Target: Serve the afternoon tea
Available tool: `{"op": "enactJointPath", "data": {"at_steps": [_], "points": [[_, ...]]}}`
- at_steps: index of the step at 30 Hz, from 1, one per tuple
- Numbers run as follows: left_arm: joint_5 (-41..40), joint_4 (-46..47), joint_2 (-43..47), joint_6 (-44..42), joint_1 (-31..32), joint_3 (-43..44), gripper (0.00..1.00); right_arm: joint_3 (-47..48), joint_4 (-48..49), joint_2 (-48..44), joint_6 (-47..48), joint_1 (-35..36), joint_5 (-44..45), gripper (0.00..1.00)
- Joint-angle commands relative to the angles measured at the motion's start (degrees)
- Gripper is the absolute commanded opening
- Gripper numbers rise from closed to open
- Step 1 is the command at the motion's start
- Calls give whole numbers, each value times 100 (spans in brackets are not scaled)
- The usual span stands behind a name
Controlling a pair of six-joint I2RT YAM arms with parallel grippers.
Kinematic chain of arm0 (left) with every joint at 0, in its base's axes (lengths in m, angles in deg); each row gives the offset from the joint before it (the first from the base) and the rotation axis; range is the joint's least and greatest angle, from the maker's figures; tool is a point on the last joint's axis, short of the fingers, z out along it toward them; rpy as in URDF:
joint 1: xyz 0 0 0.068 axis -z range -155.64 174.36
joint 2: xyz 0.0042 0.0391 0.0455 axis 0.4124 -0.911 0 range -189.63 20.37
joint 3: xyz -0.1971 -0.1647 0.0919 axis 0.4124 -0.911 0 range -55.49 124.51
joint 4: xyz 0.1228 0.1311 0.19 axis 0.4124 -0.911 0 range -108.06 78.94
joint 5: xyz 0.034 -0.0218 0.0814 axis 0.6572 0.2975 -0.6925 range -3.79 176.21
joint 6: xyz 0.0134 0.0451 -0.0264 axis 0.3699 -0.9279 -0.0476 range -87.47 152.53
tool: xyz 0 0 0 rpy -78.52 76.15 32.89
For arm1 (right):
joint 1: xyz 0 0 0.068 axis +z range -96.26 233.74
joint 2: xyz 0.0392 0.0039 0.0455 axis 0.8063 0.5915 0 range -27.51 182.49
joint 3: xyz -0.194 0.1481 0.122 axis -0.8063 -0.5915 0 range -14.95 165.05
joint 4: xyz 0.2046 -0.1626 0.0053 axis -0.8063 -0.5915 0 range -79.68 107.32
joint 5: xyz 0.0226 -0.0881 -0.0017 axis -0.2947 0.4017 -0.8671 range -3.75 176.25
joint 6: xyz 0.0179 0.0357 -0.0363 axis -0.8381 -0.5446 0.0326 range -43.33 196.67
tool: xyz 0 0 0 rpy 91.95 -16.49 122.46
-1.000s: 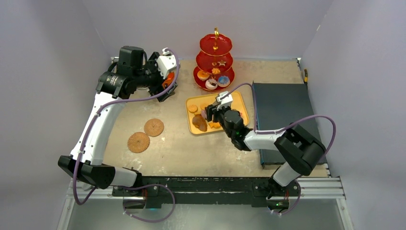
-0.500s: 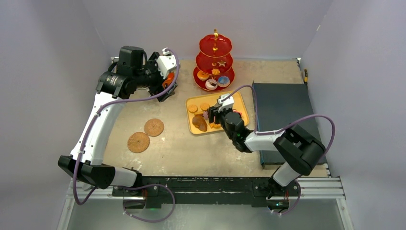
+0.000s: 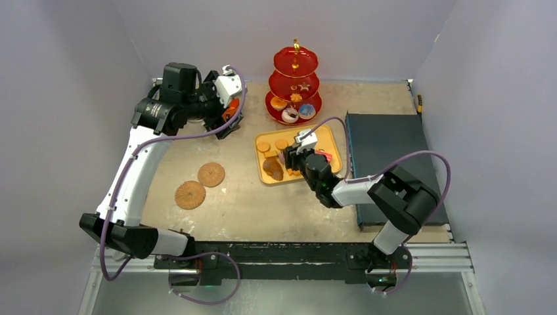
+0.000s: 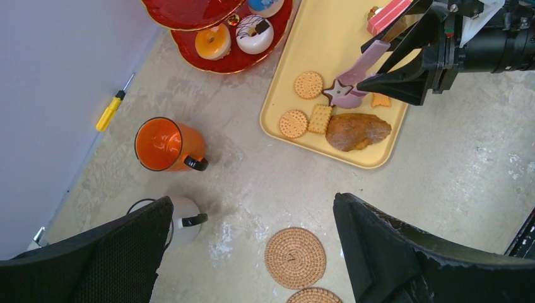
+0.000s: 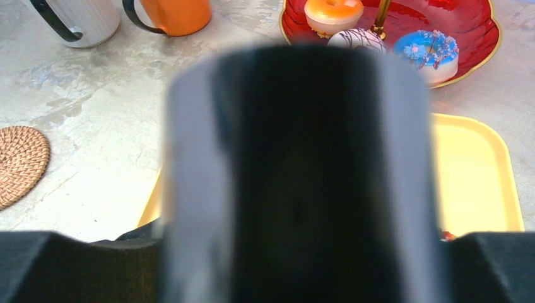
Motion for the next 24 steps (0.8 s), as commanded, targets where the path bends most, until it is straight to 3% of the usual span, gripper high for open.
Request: {"op": "enactJointPath", "data": {"at_steps": [1,5,11,24], "points": [[54,12,21,16,15,232,98,155,124,12,3,16,226,49],[46,4,21,-15,13,241,98,138,197,-134,82,-63,283,39],[45,-6,43,-38,8,229,98,156,150,-437,213,-119,213,34],[48,7,91,-84,15,157,98,781,-182,-1316,360,-364,62,33]]}}
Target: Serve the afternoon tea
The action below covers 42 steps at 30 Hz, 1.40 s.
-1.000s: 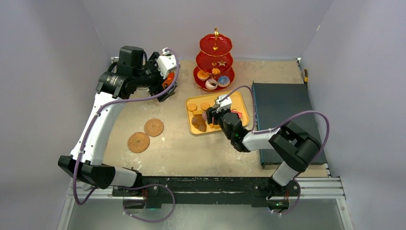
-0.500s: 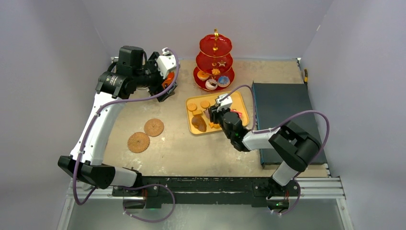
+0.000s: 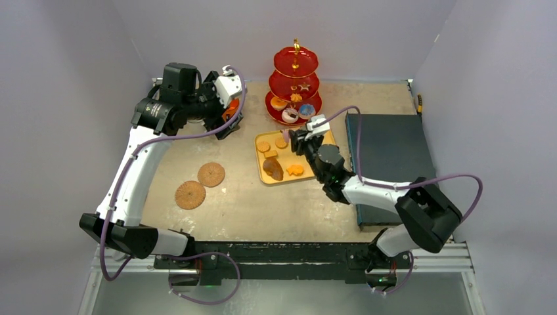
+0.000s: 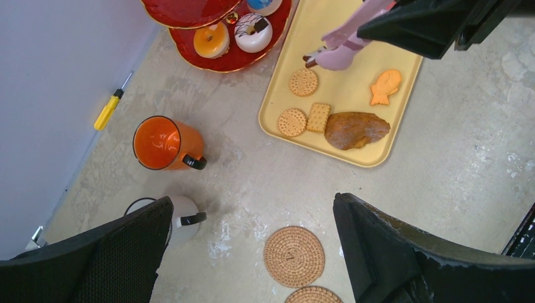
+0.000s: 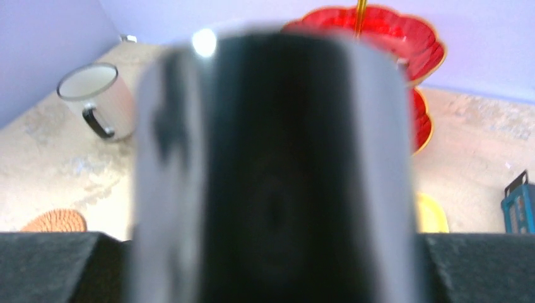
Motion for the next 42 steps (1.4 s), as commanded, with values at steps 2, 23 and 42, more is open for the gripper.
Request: {"op": "enactJointPath", "data": {"at_steps": [2,23,42], "points": [[45,50,99,-86,9,137,98,824,109,-189,62,-361,-205,33],[-43,48,126,-149,9,110,98,3636,50,2088,109,-1087,-529,34],[-41,61,100,-87,13,100,99,2961,366,1563,314,-1080,-459,62]]}}
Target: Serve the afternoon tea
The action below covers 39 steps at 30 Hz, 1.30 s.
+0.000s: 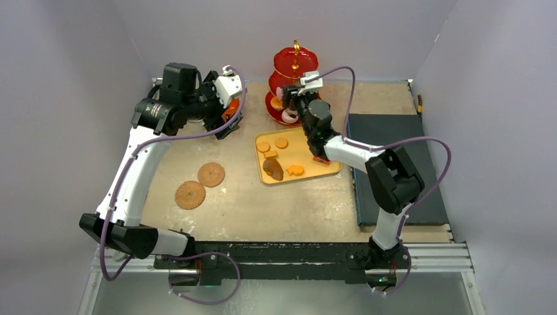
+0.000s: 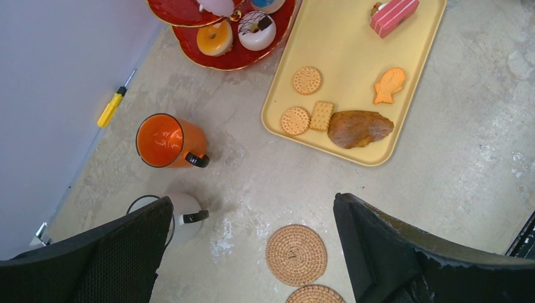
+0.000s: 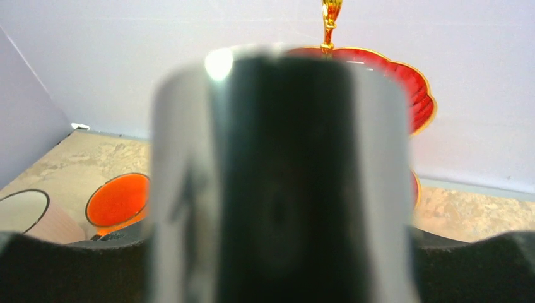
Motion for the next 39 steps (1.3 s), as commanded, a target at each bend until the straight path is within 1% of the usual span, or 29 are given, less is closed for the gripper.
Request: {"op": "enactJointPath", "data": {"at_steps": [1,10,13,17,29,39], "points": [[25,60,100,-47,13,101,99,-444,460,-827,9,25,-45,62],[38,51,102,-10,15,118,99,-1904,432,-1804,-38,646,57,61],[49,60,94,17,11,101,99,-2254,439,-1879,-166,815,122,61],[69,68,78,38,11,92,99,-2524,555,-1661,-327,876,191,61],[26,43,56,-3,14,144,98,-2250,761,-686,-251,885,202,64],[1,16,39,-58,13,180,99,-2010,810,-105,-68,890,248,64]]}}
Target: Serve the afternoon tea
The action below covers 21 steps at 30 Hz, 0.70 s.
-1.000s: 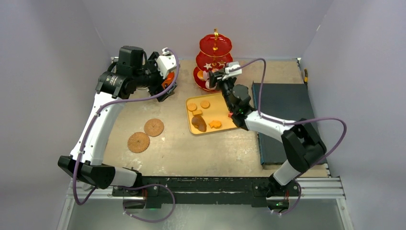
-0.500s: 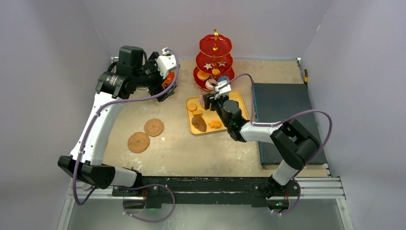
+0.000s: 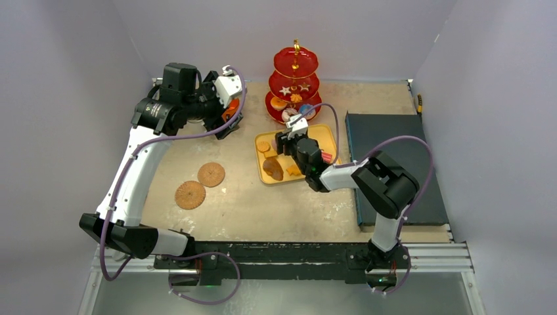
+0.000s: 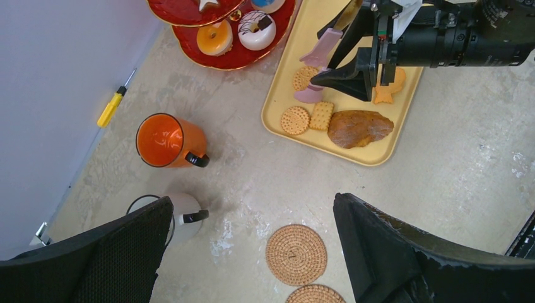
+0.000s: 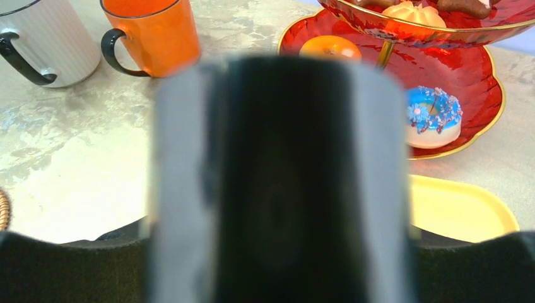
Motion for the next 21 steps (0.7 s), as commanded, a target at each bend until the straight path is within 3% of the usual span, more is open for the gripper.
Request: {"op": "enactJointPath", "data": {"at_steps": [1,10,21], "points": [[-4,18,43,-60,10,184,99,274,391,106,130,-11,139,63],[18,18,3,-62,16,197,99,144,328,-28,141,-17,131,44],[16,16,12,-61,14,206,98,491,-14,-1258,664,-55,96,39]]}}
